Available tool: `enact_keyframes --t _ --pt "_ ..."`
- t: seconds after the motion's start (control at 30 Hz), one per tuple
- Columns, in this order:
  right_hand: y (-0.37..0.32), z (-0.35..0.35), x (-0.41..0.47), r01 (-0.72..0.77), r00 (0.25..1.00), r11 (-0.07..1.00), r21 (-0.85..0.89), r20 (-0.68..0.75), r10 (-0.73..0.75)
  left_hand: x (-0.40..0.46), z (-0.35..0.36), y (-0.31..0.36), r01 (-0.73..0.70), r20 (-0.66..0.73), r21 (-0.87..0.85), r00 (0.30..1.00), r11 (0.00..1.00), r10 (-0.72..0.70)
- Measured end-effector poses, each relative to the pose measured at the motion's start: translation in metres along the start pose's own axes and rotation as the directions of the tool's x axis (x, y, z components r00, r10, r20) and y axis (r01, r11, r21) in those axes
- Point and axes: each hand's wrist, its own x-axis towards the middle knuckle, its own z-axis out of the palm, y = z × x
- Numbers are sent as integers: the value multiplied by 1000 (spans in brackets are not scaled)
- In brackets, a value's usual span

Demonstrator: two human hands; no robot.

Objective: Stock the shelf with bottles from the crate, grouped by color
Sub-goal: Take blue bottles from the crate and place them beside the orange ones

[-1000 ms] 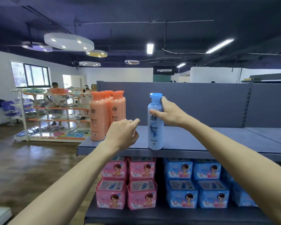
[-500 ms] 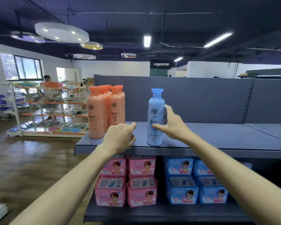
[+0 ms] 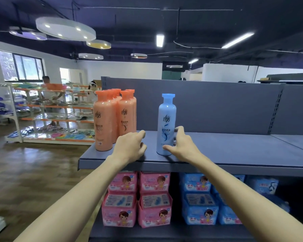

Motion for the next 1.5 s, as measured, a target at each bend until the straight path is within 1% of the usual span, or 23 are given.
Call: enact_keyframes --t 0.1,0.17,0.37,0.5,0.73,0.87,1.03,1.27,1.5 --pt "-1 12 9 -8 998 999 43 -56 10 9 7 -2 38 -1 -37 999 999 -38" --pt "-2 17 15 -9 998 998 58 -67 13 15 13 -4 40 7 -30 999 999 -40" --pt "-1 36 40 -4 1000 998 60 -27 6 22 34 -16 50 16 31 999 998 -50" --pt "-1 45 60 5 1000 999 42 10 -6 24 43 -18 66 -1 -4 998 998 -66" --pt "-7 66 97 21 1000 999 26 8 -21 29 46 -19 64 -43 23 997 998 -63" --pt "-7 77 120 5 1000 1000 11 20 -6 33 50 -21 58 -43 50 998 997 -55" --pt "-8 92 144 -6 1000 1000 9 17 6 33 54 -23 60 -79 47 995 997 -56" --pt "-4 112 173 -29 999 999 37 -21 30 33 60 -25 52 -104 57 994 997 -46" --pt "4 122 174 4 998 998 69 -64 0 32 61 -24 51 -110 40 993 998 -47"
